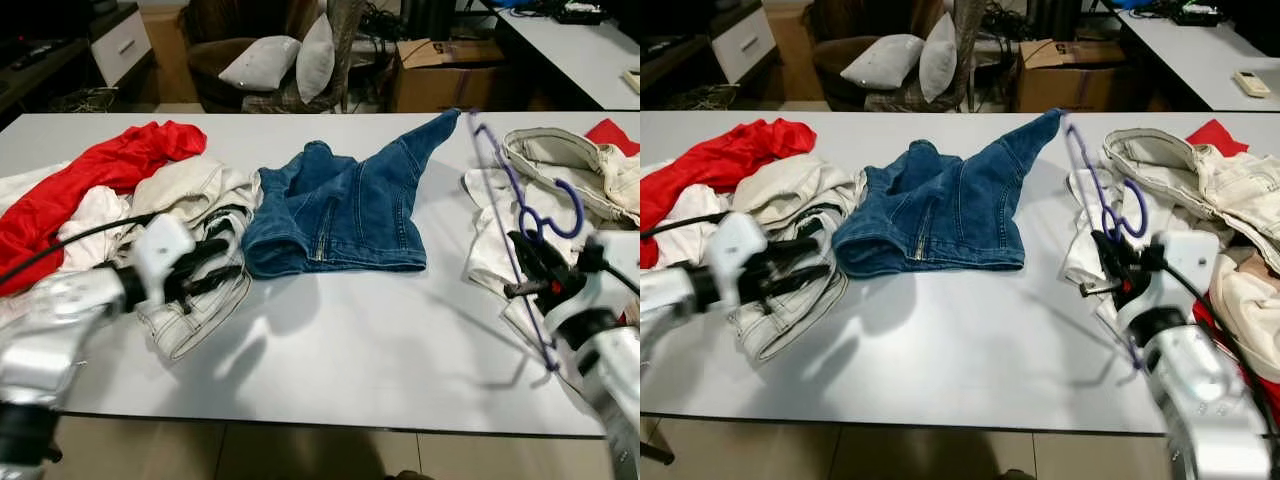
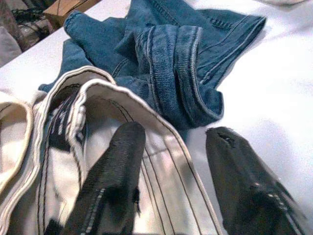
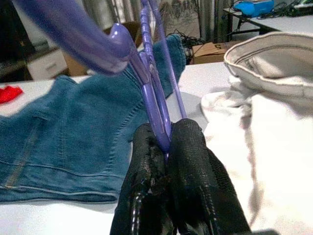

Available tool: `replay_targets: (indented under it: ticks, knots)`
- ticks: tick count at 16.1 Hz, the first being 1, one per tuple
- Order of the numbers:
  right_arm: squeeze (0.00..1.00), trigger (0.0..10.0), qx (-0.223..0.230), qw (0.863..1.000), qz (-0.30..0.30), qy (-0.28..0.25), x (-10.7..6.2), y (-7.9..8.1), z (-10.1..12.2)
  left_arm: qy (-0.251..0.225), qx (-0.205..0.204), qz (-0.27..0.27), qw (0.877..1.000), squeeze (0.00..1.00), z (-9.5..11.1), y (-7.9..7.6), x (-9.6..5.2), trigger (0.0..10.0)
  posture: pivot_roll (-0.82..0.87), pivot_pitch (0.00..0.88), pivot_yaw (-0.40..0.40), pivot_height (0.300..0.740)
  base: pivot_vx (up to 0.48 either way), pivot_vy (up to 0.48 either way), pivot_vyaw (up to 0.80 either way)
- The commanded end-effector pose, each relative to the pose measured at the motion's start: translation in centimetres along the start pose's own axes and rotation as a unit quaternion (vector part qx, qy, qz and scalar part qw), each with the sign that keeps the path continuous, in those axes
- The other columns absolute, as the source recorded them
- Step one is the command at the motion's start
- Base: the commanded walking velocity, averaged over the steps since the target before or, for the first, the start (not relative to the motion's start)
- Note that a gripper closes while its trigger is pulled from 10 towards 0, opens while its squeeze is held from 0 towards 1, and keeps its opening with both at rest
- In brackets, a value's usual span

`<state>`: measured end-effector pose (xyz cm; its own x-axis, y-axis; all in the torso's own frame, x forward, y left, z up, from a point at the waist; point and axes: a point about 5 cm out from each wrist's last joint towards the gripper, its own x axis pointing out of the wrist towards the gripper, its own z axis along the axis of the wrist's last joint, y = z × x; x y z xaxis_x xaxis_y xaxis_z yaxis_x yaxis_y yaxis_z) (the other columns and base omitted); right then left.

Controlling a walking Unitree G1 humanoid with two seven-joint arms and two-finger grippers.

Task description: Hang hanger

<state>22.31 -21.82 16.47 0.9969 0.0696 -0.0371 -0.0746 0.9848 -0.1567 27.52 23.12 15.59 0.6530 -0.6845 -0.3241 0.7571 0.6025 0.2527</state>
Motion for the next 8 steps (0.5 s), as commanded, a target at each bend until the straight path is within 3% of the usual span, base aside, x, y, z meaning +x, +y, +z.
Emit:
replay_targets:
  ticks: [1, 3, 4, 5, 7, 8]
  knots:
    - [0.00, 10.0, 0.000, 1.000, -0.005, 0.014, -0.2, 0.2, -0.4, -0.019, 0.001, -0.008, 1.000, 1.00, 1.0, 0.3, -0.8, 10.0, -0.10, 0.000, 0.081, 0.740, 0.000, 0.000, 0.00]
    - [0.00, 10.0, 0.031, 0.999, -0.006, 0.006, -0.7, 0.8, -0.3, -0.072, -0.002, -0.034, 0.997, 1.00, 3.4, -0.1, -1.4, 10.0, -0.11, 0.000, 0.087, 0.740, 0.000, 0.000, 0.00]
    - [0.00, 10.0, 0.029, 0.999, -0.013, 0.012, -0.8, 1.2, -0.5, -0.133, -0.009, -0.049, 0.990, 1.00, 5.7, -0.8, -0.1, 10.0, -0.11, 0.000, 0.091, 0.740, 0.000, 0.000, 0.00]
    - [0.00, 10.0, 0.025, 0.999, -0.020, 0.017, -0.7, 1.3, -0.7, -0.162, -0.016, -0.051, 0.985, 1.00, 6.6, -1.1, 0.8, 10.0, -0.11, 0.000, 0.092, 0.740, 0.000, 0.000, 0.00]
    - [0.00, 10.0, 0.031, 0.998, -0.045, 0.012, -0.4, 1.5, -0.6, -0.186, -0.020, -0.092, 0.978, 1.00, 7.2, -2.9, 3.4, 10.0, -0.12, 0.000, 0.109, 0.740, 0.000, 0.000, 0.00]
    - [0.00, 10.0, 0.031, 0.998, -0.047, 0.010, -0.4, 1.6, -0.5, -0.187, -0.021, -0.101, 0.977, 1.00, 7.2, -3.3, 3.8, 10.0, -0.12, 0.000, 0.109, 0.740, 0.000, 0.000, 0.00]
